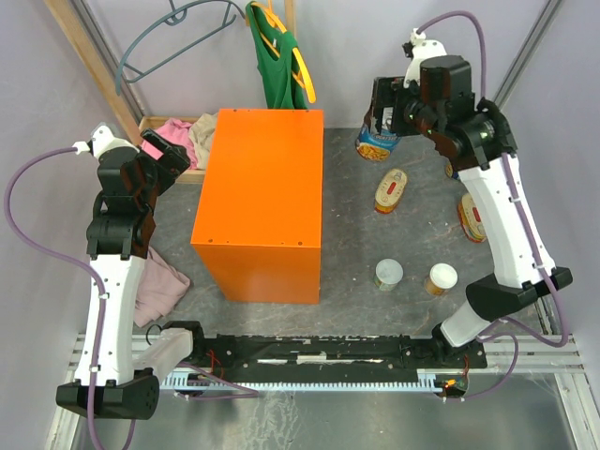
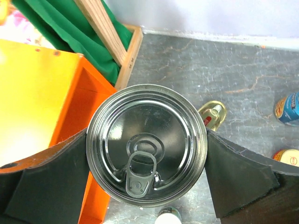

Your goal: Place and organize the canned foods onto the counter

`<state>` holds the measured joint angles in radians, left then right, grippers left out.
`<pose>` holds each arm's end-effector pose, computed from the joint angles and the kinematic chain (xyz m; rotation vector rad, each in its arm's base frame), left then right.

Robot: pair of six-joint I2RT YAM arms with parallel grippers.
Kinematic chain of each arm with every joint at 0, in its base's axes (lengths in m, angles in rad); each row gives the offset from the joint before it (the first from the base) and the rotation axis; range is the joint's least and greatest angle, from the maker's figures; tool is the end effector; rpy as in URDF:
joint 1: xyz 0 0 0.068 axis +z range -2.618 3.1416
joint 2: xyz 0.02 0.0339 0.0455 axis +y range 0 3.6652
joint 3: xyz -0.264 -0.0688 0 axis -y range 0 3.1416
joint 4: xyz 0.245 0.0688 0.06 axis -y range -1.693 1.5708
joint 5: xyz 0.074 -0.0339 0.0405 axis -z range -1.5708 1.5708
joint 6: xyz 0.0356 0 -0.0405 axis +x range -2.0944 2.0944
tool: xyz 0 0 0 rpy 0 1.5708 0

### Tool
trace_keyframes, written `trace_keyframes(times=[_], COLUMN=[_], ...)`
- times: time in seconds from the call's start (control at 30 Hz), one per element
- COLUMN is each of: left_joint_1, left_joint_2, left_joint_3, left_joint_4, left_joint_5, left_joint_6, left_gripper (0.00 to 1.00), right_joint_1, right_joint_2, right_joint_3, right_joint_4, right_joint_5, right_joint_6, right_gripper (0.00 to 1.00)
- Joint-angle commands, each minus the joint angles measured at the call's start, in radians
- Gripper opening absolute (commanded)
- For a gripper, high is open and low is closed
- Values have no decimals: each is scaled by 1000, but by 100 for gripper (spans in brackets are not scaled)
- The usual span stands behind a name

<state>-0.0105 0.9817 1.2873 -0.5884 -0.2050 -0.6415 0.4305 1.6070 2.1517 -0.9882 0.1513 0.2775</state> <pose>0.1935 0.0052 0.4336 -0.7100 1.7146 -0.2646 0.2809 0.1231 0.5087 -0.0579 2.0207 0.2989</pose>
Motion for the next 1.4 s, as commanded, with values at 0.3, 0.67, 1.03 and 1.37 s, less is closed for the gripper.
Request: trace_keyframes(times=[0.3,0.67,1.03,1.37], left_joint_1=[3,4,1,3], left_joint_2=[-11,37,37,2], left_joint_3=[37,103,105,60], left_joint_4=[44,61,121,205], left_joint_5=[22,126,229,318], left_joint_6=[-33,1,34,55], left_gripper=[98,95,94,93], right_joint_1=[53,238,429,494], right_joint_2=[-3,95,200,264], right_joint_3=[348,470,509,499], right_joint_4=[82,116,181,229], right_joint_5=[-145,-114,2,39], right_joint_6=[19,3,-87,-136], right_gripper=[1,1,1,1])
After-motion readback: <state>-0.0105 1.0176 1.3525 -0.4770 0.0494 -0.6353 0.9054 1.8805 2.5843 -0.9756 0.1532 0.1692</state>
